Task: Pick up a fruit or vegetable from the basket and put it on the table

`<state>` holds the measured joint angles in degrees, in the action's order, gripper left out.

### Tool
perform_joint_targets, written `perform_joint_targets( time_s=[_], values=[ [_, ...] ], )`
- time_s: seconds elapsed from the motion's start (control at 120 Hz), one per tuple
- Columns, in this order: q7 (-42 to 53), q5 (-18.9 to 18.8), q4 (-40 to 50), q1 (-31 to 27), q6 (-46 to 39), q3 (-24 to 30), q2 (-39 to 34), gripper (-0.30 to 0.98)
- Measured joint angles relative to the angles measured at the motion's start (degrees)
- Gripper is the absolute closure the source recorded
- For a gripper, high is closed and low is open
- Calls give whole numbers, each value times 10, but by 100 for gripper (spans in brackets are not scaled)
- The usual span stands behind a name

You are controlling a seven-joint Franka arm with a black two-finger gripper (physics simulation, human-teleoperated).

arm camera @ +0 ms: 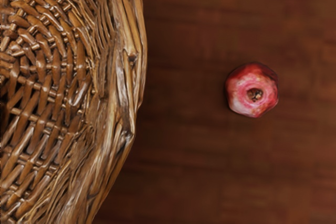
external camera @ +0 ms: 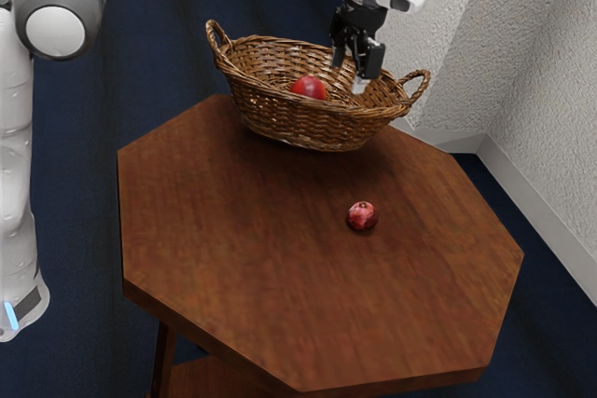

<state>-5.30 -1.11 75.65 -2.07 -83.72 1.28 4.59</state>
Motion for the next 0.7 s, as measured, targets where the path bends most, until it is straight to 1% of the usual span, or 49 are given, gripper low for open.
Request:
perform_joint_targets(
  time_s=[0.133, 0.358, 0.517, 0.6, 0.7],
  values=[
    [0, -5, 0, -3, 0, -4, 2, 0],
    [1, -19, 3, -54, 7, -6, 2, 0],
    [2, -24, 1, -56, 30, -14, -4, 0],
    [3, -27, 1, -79, 37, -15, -6, 0],
    [5, -46, 5, -107, 29, -15, -1, 0]
  ],
)
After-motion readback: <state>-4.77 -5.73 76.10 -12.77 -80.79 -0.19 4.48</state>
